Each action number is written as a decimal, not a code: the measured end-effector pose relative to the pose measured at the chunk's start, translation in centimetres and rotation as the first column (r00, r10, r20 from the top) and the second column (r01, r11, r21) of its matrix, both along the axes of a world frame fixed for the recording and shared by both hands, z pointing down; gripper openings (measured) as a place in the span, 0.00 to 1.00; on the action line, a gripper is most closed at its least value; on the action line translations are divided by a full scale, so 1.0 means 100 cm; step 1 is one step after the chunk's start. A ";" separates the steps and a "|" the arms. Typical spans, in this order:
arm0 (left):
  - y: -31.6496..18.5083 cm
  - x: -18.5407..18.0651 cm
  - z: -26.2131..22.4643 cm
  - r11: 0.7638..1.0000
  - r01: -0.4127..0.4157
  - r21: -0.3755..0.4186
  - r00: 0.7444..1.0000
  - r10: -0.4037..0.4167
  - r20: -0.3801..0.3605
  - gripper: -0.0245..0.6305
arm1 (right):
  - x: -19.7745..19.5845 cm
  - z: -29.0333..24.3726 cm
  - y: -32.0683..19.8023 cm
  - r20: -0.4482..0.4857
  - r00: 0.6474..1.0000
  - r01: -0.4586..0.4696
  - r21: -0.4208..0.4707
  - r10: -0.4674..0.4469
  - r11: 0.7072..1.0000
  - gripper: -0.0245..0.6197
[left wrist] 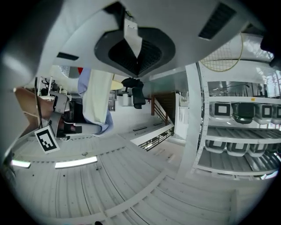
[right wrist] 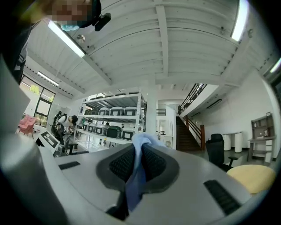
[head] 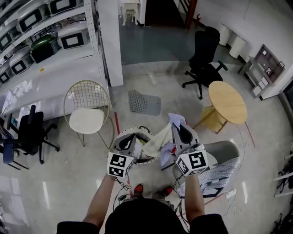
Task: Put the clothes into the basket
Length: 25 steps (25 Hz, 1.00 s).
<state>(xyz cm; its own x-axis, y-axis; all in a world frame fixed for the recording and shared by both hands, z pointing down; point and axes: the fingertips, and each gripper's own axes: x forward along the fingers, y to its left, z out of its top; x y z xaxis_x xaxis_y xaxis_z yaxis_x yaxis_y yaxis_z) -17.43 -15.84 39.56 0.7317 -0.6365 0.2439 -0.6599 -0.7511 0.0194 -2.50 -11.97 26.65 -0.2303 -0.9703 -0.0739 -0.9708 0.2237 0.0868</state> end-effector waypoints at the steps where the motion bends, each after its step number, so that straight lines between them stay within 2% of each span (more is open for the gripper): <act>1: -0.004 -0.008 0.000 1.000 0.017 0.000 1.000 -0.017 -0.002 0.05 | -0.006 -0.001 -0.007 0.000 1.000 0.015 0.000 -0.015 1.000 0.10; 14: -0.041 -0.094 -0.002 0.982 0.187 0.008 0.982 -0.187 -0.020 0.05 | -0.084 -0.018 -0.077 -0.016 0.985 0.174 0.030 -0.173 0.984 0.10; 19: -0.045 -0.110 -0.002 0.975 0.223 0.005 0.975 -0.223 -0.014 0.05 | -0.101 -0.021 -0.091 -0.017 0.978 0.209 0.034 -0.209 0.977 0.10; 25: -0.050 -0.132 0.005 0.969 0.248 -0.007 0.969 -0.248 -0.003 0.05 | -0.122 0.001 -0.102 0.000 0.973 0.231 -0.004 -0.231 0.973 0.10</act>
